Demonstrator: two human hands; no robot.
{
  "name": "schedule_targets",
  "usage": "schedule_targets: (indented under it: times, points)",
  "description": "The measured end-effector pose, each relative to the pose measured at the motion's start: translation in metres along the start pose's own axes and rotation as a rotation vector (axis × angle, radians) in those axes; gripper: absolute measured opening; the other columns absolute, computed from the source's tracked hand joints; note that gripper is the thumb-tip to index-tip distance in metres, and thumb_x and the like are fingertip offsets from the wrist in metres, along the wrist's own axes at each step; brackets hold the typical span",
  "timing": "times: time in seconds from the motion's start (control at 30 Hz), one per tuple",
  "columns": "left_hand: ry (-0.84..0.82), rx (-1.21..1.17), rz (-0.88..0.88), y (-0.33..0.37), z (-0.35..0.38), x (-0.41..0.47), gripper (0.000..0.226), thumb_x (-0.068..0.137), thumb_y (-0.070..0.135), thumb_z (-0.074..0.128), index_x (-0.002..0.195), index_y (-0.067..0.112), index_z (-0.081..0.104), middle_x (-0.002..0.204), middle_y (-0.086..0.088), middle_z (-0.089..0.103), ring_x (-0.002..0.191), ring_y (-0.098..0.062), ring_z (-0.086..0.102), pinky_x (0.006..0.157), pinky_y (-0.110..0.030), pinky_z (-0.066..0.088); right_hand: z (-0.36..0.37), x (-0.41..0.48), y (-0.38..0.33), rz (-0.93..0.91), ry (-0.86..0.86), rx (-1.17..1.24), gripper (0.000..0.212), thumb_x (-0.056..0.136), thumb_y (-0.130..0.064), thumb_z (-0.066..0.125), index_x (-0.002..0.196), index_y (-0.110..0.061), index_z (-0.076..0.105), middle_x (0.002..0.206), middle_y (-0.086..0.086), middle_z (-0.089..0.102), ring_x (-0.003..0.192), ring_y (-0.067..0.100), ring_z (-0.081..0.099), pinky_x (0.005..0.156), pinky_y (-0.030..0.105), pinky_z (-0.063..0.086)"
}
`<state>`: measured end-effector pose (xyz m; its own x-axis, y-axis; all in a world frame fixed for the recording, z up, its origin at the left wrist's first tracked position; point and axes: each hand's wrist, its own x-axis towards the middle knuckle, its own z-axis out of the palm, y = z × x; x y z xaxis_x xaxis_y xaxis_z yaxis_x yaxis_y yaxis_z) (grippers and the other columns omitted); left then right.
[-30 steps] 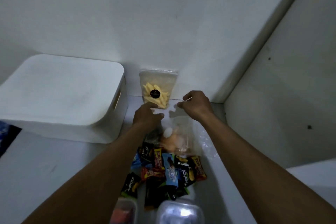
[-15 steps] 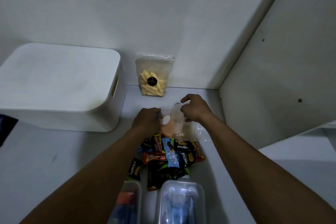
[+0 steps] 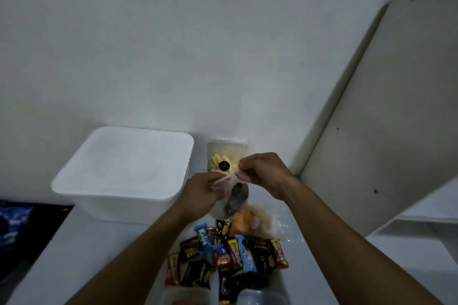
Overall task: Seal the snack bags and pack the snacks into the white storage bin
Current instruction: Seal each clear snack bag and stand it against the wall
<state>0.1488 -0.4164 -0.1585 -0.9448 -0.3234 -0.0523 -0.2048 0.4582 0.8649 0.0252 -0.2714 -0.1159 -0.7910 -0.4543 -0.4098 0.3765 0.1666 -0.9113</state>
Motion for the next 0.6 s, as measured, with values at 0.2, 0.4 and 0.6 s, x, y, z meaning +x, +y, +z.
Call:
schedule_targets:
  times: [0.2, 0.4, 0.6]
  points:
    - [0.097, -0.203, 0.048, 0.073, -0.05, 0.0, 0.008, 0.089, 0.027, 0.072, 0.09, 0.022, 0.078, 0.084, 0.002, 0.079, 0.083, -0.013, 0.075, 0.075, -0.037, 0.057, -0.007, -0.056, -0.067, -0.149, -0.02, -0.231, 0.041, 0.08, -0.036, 0.081, 0.097, 0.001, 0.072, 0.09, 0.018, 0.073, 0.076, 0.024, 0.073, 0.066, 0.03, 0.061]
    - [0.027, -0.298, 0.114, 0.144, -0.088, -0.009, 0.014, 0.093, 0.021, 0.066, 0.094, 0.01, 0.076, 0.088, -0.008, 0.078, 0.082, -0.02, 0.075, 0.074, -0.036, 0.057, -0.017, -0.099, -0.123, -0.542, 0.045, -0.627, 0.024, 0.079, -0.045, 0.079, 0.094, -0.026, 0.079, 0.089, -0.001, 0.073, 0.07, 0.004, 0.056, 0.064, 0.018, 0.042]
    - [0.015, -0.353, 0.192, 0.196, -0.117, -0.022, 0.019, 0.095, 0.022, 0.064, 0.102, 0.006, 0.071, 0.089, -0.013, 0.076, 0.071, -0.019, 0.071, 0.064, -0.028, 0.055, -0.012, -0.131, -0.172, -0.706, 0.104, -0.703, 0.015, 0.087, -0.032, 0.074, 0.086, -0.018, 0.079, 0.077, 0.001, 0.071, 0.069, 0.007, 0.055, 0.064, 0.02, 0.042]
